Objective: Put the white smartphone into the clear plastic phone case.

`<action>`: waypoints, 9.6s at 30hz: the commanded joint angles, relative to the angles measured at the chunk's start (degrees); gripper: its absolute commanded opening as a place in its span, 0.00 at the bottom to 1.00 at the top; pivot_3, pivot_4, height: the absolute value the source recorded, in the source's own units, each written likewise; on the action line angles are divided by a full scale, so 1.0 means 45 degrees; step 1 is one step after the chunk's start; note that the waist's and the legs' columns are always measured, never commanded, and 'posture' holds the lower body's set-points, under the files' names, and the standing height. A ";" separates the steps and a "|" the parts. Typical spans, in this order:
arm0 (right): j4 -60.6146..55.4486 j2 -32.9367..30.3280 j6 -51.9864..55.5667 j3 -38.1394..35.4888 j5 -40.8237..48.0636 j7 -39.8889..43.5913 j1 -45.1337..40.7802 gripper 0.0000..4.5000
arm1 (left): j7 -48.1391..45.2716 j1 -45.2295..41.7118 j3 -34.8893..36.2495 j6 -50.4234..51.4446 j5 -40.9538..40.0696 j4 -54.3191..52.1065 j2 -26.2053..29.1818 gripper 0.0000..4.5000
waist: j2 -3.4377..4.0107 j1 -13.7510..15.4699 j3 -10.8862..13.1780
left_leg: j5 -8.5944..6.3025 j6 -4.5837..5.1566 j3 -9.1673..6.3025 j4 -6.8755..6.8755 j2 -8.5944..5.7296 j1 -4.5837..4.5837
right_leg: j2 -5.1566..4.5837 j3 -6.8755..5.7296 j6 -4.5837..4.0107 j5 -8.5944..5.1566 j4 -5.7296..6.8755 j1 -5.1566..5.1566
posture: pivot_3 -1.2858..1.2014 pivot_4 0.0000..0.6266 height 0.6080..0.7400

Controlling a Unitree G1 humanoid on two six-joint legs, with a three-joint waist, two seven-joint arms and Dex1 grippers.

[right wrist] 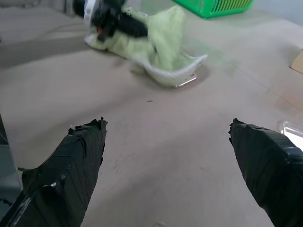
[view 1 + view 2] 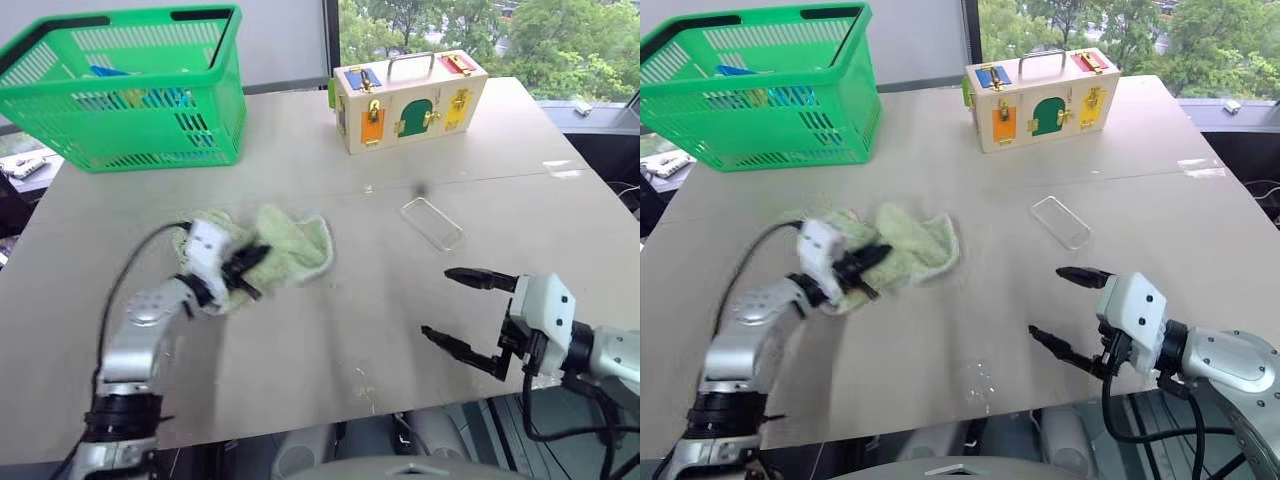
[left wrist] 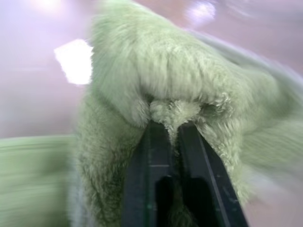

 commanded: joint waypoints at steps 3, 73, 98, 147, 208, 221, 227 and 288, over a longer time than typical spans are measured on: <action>-0.0040 0.0201 -0.0114 0.0233 0.0323 -0.0095 -0.0657 1.00 | 0.0846 -0.1290 0.1456 -0.0272 0.0760 0.3099 0.1745 0.02 | -0.0003 -0.0003 0.0001 | -0.0002 -0.0001 0.0006 0.0000 -0.0009 0.0000 | 0.0000 -0.0001 0.0003 0.0002 -0.0002 0.0001 | 0.52 0.24 1.00; -0.1256 -0.0555 0.0120 -0.1727 0.1026 -0.0263 0.1613 1.00 | -0.0607 -0.4503 -0.1949 1.6464 0.0011 -0.4928 -0.1467 0.63 | -0.0145 0.0071 0.0062 | -0.0033 0.0022 -0.0050 0.0113 -0.0016 -0.0011 | -0.0006 -0.0046 0.0033 0.0020 -0.0005 0.0066 | 0.52 0.24 1.00; -0.1406 -0.0334 0.0146 -0.0984 0.0496 -0.0922 0.1425 1.00 | -0.6193 -0.4593 -0.5702 0.6951 -0.0502 -0.0724 0.4117 0.09 | -0.0108 0.0017 0.0080 | -0.0070 -0.0033 -0.0032 0.0108 -0.0016 -0.0003 | -0.0014 -0.0014 -0.0066 0.0010 -0.0008 0.0064 | 0.52 0.24 1.00; -0.1943 0.0004 -0.0040 -0.0989 0.0159 -0.1670 0.2203 1.00 | -1.2341 -0.9471 -0.9886 -0.7026 0.2487 0.7593 0.1182 0.98 | -0.0092 0.0086 0.0089 | -0.0048 0.0022 -0.0052 0.0124 -0.0024 -0.0035 | -0.0014 -0.0050 -0.0023 0.0046 -0.0027 0.0066 | 0.52 0.24 1.00; 0.3116 -0.3211 0.0011 -0.1429 0.2272 0.1900 -0.2307 1.00 | -1.1606 -0.9051 -0.9499 -0.2685 0.4263 0.7179 -0.0325 0.64 | -0.0078 -0.0022 0.0073 | -0.0104 0.0119 -0.0087 0.0208 -0.0064 -0.0001 | -0.0031 -0.0121 0.0053 0.0028 -0.0037 0.0166 | 0.52 0.24 1.00; 0.3025 -0.2017 0.2617 0.1198 -0.0303 -0.1848 -0.3769 1.00 | -0.7679 -0.6263 -0.9026 0.4886 0.4523 -0.1008 -0.0567 0.64 | -0.0060 -0.0051 0.0092 | -0.0097 0.0107 -0.0071 0.0207 -0.0059 0.0004 | -0.0022 -0.0056 0.0053 0.0030 -0.0017 0.0141 | 0.52 0.24 1.00; 0.4646 -0.1089 0.3383 0.2570 -0.1246 -0.2218 -0.5689 1.00 | -0.7080 -0.5695 -0.8794 0.4115 0.4227 -0.0708 -0.0655 0.64 | -0.0053 -0.0006 0.0095 | -0.0095 0.0101 -0.0062 0.0192 -0.0053 -0.0002 | -0.0019 -0.0049 0.0002 0.0058 -0.0016 0.0118 | 0.52 0.24 1.00; 1.2083 0.5509 0.0588 0.9396 -0.4949 0.4208 -1.3341 0.01 | -0.6248 -0.2123 -0.1490 0.4814 -0.2046 -0.2468 0.3338 1.00 | -0.0020 -0.0427 0.0119 | -0.0055 -0.0005 -0.0001 0.0126 -0.0066 -0.0048 | 0.0001 0.0032 -0.0026 0.0077 0.0035 -0.0044 | 0.52 0.24 1.00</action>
